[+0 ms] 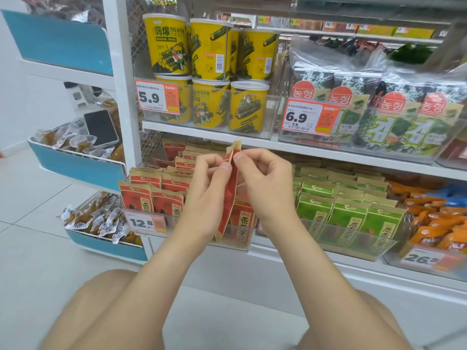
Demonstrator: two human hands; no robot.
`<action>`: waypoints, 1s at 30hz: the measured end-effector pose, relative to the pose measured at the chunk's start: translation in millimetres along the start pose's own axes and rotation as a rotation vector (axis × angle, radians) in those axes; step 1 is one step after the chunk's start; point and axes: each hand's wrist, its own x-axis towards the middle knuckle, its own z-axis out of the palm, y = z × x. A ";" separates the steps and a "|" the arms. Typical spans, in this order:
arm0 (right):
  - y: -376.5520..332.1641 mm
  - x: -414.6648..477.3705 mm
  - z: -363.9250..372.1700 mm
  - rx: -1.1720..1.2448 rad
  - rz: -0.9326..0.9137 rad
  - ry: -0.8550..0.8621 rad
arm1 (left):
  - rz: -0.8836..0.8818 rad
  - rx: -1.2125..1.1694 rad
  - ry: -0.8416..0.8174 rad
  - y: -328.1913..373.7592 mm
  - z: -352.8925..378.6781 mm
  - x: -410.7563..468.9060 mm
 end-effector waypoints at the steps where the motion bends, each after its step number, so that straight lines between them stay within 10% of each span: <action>1: 1.0 -1.3 1.0 0.019 0.015 0.006 | -0.006 0.010 0.001 0.9 1.9 -1.2; 23: 18.4 -20.4 8.1 -0.084 0.038 -0.041 | -0.180 -0.048 -0.088 1.3 -18.8 -18.5; 30: 14.7 -36.3 1.6 -0.226 0.093 -0.347 | -0.203 -0.191 0.074 -4.5 -24.1 -22.3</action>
